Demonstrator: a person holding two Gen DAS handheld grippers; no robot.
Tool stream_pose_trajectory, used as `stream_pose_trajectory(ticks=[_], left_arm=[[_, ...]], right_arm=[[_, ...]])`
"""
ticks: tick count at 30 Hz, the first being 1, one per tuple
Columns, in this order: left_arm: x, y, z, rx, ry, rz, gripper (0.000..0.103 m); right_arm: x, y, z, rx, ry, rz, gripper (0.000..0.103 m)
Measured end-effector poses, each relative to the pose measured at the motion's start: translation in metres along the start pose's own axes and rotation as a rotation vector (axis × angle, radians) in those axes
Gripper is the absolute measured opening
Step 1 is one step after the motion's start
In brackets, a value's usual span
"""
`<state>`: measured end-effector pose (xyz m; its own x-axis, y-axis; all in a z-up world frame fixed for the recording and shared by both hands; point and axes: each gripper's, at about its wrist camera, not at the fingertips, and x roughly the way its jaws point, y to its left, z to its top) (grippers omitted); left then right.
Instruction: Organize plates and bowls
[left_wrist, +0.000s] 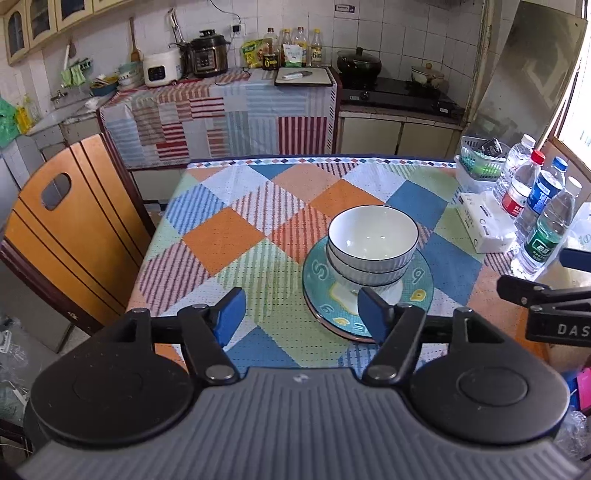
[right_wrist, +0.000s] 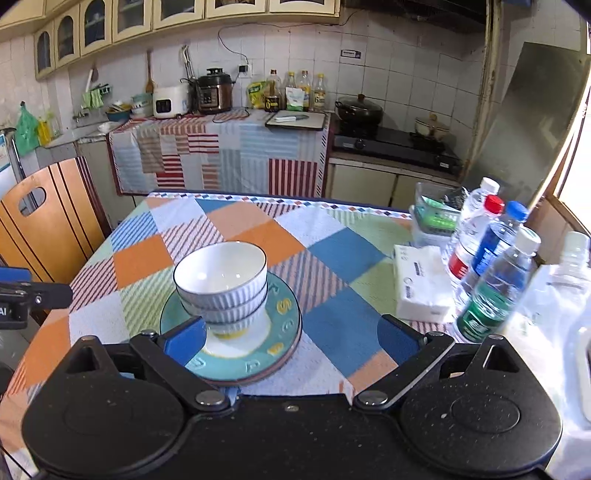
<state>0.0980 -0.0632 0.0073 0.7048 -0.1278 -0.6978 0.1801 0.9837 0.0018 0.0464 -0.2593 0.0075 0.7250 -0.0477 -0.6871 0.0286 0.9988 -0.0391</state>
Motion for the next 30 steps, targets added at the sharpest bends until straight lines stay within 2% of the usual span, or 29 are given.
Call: stream_pose_trajectory(ticks=[1, 9, 13, 16, 22, 28, 30], left_arm=[[-0.003, 0.000, -0.002, 0.002, -0.006, 0.007, 0.073], [-0.021, 0.000, -0.019, 0.006, -0.039, 0.037, 0.079], [-0.028, 0.001, -0.028, -0.002, -0.079, 0.048, 0.092], [-0.030, 0.002, -0.033, -0.008, -0.094, 0.047, 0.094], [-0.026, 0.003, -0.038, -0.018, -0.086, 0.032, 0.099], [-0.022, 0.005, -0.041, -0.040, -0.069, 0.028, 0.099], [-0.021, 0.004, -0.043, -0.039, -0.081, 0.048, 0.099]], right_arm=[[-0.005, 0.001, -0.002, 0.002, 0.004, 0.002, 0.101], [-0.040, 0.007, -0.013, -0.004, -0.045, -0.005, 0.101], [-0.054, 0.008, -0.018, 0.006, -0.072, -0.009, 0.101], [-0.057, 0.009, -0.022, 0.020, -0.082, 0.005, 0.101], [-0.052, 0.012, -0.027, 0.008, -0.073, -0.024, 0.101], [-0.051, 0.012, -0.032, 0.004, -0.071, -0.041, 0.101], [-0.051, 0.013, -0.034, 0.005, -0.071, -0.033, 0.101]])
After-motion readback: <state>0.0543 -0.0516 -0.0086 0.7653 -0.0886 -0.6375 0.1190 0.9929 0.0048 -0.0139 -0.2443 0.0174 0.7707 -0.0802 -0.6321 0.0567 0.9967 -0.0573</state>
